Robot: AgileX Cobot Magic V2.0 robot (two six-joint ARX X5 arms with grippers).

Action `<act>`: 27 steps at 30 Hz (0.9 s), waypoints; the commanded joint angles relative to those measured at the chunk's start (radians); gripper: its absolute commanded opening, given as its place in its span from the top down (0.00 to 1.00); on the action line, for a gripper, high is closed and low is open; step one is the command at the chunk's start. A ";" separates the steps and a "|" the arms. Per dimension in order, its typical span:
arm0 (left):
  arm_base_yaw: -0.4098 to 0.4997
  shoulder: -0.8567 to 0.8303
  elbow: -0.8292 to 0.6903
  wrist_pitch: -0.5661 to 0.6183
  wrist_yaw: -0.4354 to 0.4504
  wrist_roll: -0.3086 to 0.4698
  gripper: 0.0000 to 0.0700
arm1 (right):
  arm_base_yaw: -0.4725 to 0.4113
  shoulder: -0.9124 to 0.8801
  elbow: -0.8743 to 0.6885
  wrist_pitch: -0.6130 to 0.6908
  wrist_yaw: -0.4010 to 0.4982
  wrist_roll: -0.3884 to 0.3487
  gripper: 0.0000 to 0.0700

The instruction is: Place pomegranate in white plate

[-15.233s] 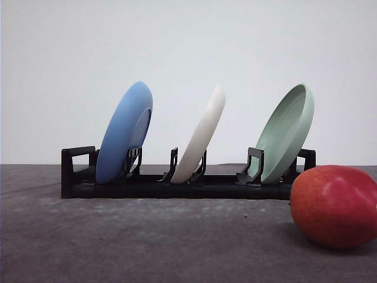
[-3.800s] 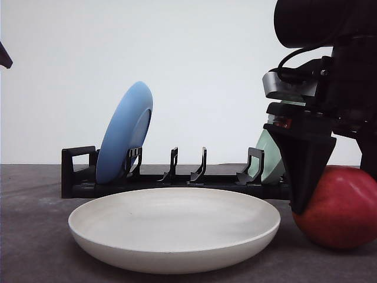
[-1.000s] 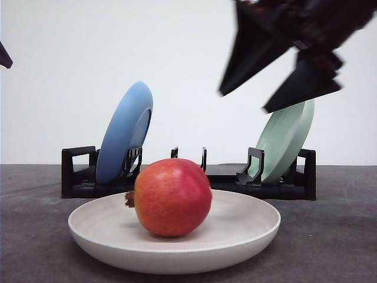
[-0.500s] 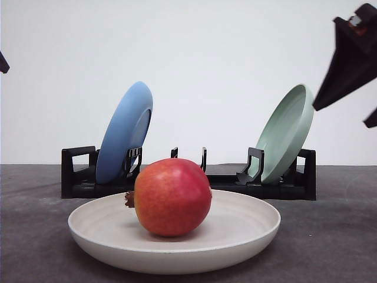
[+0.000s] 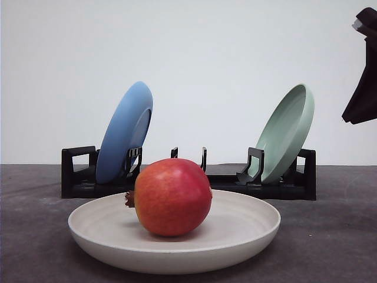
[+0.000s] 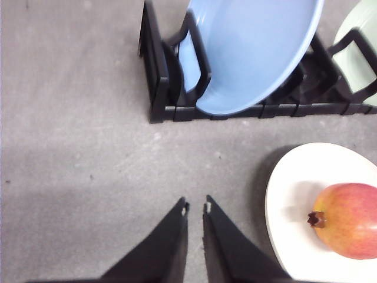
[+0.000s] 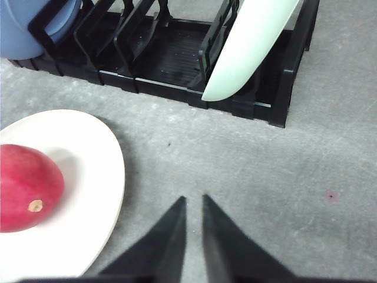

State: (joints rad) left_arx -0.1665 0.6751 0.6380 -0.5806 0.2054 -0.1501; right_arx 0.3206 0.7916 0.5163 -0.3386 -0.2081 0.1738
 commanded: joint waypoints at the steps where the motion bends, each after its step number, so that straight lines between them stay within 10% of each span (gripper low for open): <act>1: -0.002 0.002 0.006 0.015 0.001 0.001 0.97 | 0.004 0.004 0.003 0.010 0.001 0.006 0.98; 18: 0.012 -0.084 -0.013 0.027 0.000 0.083 0.97 | 0.004 0.004 0.003 0.010 0.000 0.006 0.98; 27: 0.124 -0.367 -0.267 0.185 -0.035 0.115 0.97 | 0.004 0.004 0.003 0.010 0.000 0.006 0.98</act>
State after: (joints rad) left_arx -0.0454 0.3228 0.3852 -0.4205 0.1773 -0.0392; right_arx 0.3206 0.7915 0.5163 -0.3386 -0.2081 0.1738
